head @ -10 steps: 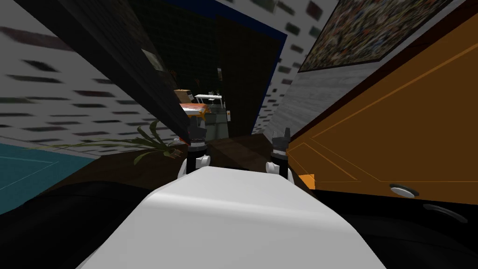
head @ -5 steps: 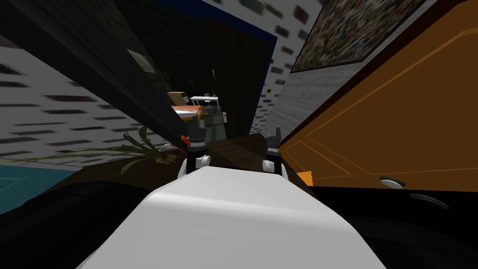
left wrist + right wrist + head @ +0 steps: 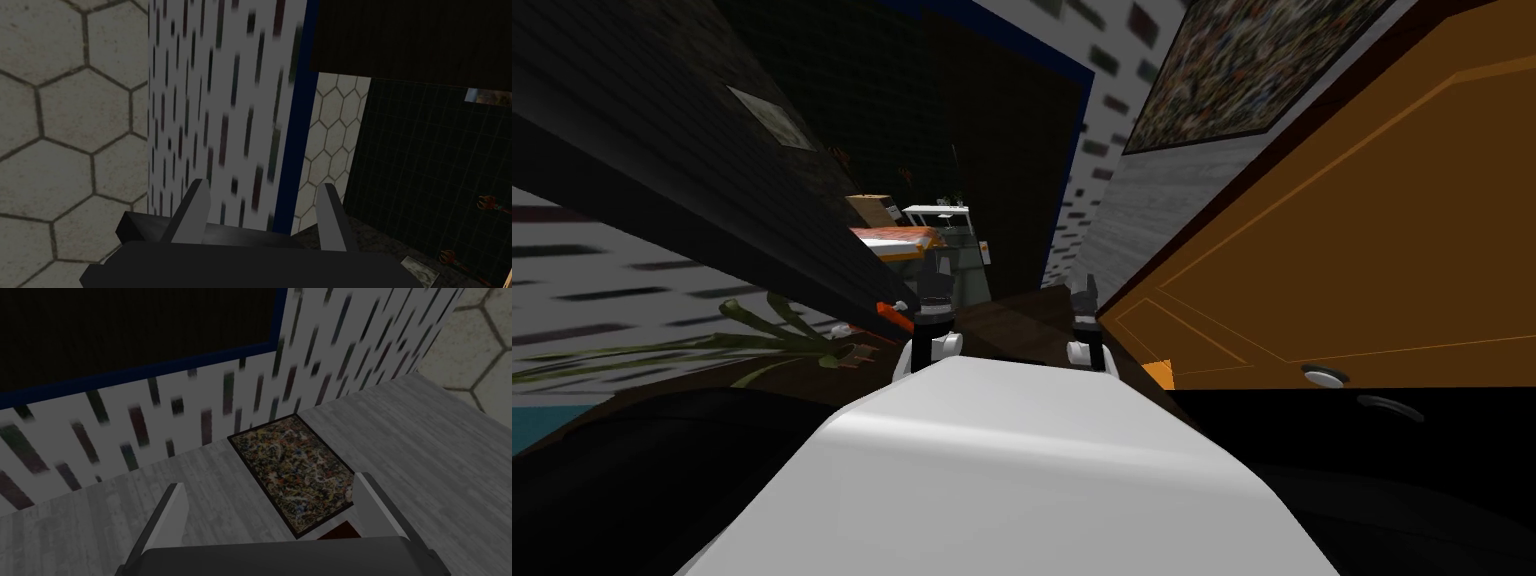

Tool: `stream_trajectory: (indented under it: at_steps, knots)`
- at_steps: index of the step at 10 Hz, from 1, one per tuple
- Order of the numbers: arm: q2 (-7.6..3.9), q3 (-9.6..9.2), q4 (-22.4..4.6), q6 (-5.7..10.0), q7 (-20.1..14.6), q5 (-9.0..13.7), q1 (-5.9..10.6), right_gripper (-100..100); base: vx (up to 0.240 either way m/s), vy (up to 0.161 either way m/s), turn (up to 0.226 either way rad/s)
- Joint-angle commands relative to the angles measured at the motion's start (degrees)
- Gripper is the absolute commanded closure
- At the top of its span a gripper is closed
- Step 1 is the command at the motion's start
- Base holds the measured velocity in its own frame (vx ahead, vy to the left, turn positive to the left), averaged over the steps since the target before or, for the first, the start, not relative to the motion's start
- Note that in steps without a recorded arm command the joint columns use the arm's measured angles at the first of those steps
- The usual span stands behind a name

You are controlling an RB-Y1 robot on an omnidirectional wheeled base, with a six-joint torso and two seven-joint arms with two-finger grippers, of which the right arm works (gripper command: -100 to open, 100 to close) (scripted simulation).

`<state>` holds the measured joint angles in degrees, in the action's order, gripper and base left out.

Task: Pull the door open

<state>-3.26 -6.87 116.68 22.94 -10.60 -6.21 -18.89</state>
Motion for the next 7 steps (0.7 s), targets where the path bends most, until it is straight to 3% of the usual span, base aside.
stream_trajectory:
  at_steps: [1,7]
  knots:
    - [-0.26,-1.05,-1.97,-0.04,-0.04,0.0,1.19,-100,0.074,0.002,-0.08]
    - [-1.28,-5.5,-7.85,-0.53,-0.39,0.01,4.58,-100,0.079,0.014,-0.104]
